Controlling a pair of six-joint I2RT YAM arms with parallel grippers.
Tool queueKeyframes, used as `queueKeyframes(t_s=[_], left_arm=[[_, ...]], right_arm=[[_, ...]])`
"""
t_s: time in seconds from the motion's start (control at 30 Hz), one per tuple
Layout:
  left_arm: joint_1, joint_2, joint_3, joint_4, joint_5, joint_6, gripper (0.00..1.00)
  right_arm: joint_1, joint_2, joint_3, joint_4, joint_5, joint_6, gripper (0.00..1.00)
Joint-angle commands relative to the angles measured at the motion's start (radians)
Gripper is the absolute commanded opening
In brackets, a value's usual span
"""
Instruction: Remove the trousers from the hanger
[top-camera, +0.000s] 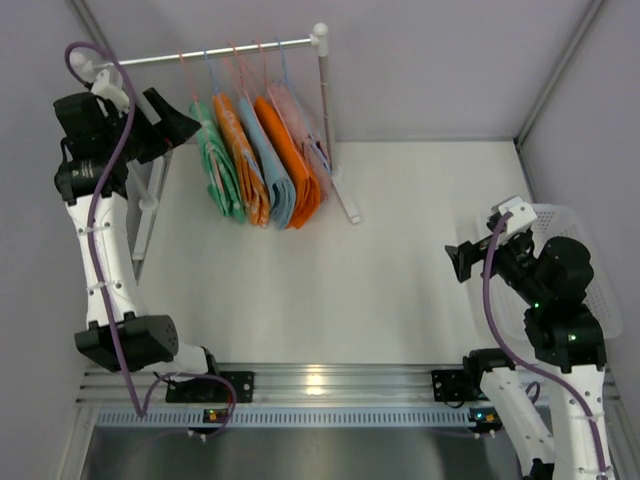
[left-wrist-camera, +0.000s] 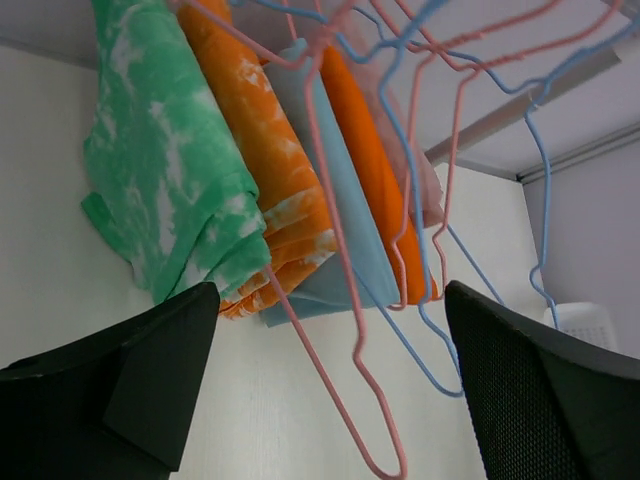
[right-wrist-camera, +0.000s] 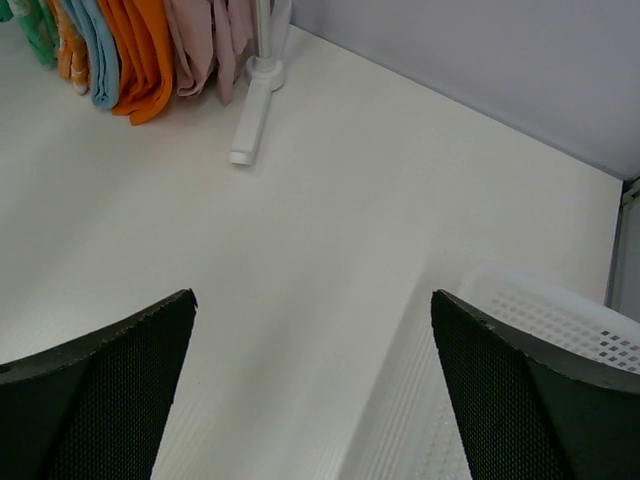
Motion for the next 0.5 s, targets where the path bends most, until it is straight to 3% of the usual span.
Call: queueKeyframes(t_s=[0.0,0.37,0.47], left_arm=[[0.068,0.063,0.047,0.14,0.136,-0.121,0.99],[0.065,0.14,-0.12,0.485,0.311,-0.277,0.94],[0.06,0.179,-0.125,0.531,0.312,-0.312,0.83]], right_arm=[[-0.01,0.025,0.048,0.069,-0.04,0.019,0.99],[-0.01,0.055,0.012,0.112,-0.051,0.022,0.99],[-0.01,0.065,0.008,0.122,-0.061,0.025,0.99]])
